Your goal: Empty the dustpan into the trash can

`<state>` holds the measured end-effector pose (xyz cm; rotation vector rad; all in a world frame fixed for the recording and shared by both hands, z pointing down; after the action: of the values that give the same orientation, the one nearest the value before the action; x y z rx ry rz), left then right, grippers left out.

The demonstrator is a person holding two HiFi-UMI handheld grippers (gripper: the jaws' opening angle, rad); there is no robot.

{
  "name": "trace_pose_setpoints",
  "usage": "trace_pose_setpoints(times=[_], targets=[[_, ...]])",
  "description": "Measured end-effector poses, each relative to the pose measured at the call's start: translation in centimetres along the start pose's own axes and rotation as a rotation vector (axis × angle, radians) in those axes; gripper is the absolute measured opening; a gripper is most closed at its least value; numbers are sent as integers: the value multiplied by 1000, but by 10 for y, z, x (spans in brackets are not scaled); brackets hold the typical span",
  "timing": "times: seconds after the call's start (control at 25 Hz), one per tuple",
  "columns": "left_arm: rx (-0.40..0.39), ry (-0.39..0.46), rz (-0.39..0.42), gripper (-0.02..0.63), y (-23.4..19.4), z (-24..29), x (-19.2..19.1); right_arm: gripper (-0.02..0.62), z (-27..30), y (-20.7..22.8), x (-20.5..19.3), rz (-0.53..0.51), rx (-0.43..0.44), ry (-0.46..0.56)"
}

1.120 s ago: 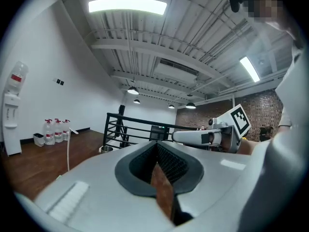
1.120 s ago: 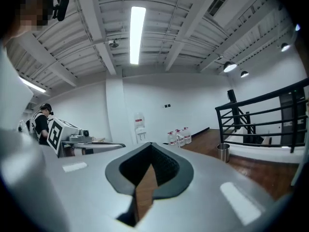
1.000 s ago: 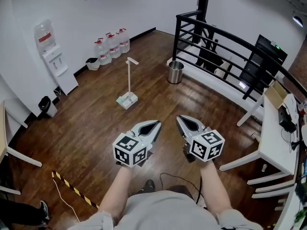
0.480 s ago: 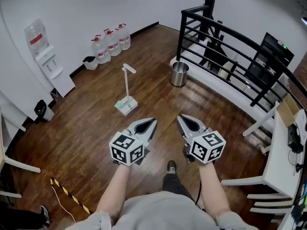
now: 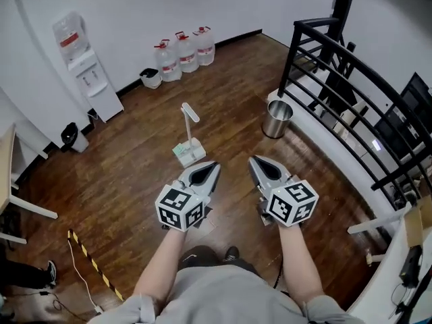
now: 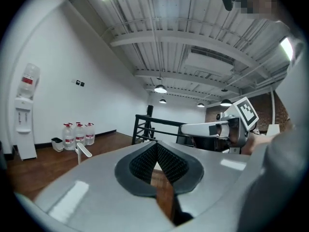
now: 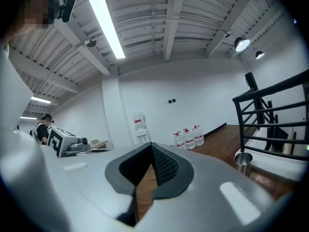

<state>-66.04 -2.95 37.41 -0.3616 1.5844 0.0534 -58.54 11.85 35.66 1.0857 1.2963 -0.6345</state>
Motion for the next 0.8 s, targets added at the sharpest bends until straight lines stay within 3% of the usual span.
trace_pose_setpoints(times=[0.12, 0.28, 0.56, 0.8], targets=[[67, 6, -13, 6, -27, 25, -6, -1, 35, 29, -1, 9, 40, -18], [99, 19, -33, 5, -68, 64, -16, -1, 87, 62, -6, -5, 78, -45], [85, 74, -69, 6, -156, 175, -15, 0, 193, 144, 10, -72, 67, -86], [47, 86, -72, 6, -206, 268, 8, -1, 258, 215, 47, -83, 9, -45]])
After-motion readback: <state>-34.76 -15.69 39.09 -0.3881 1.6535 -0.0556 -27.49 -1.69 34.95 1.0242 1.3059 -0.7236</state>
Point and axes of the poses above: the fingertips, and each gripper's own axes: z forward along the fingers, y to its right, x out of its top, the point moved 6 cm from there along -z, backward along the fingers, and after that the axes turned 11 degrees about y, right-handed, at the moved point
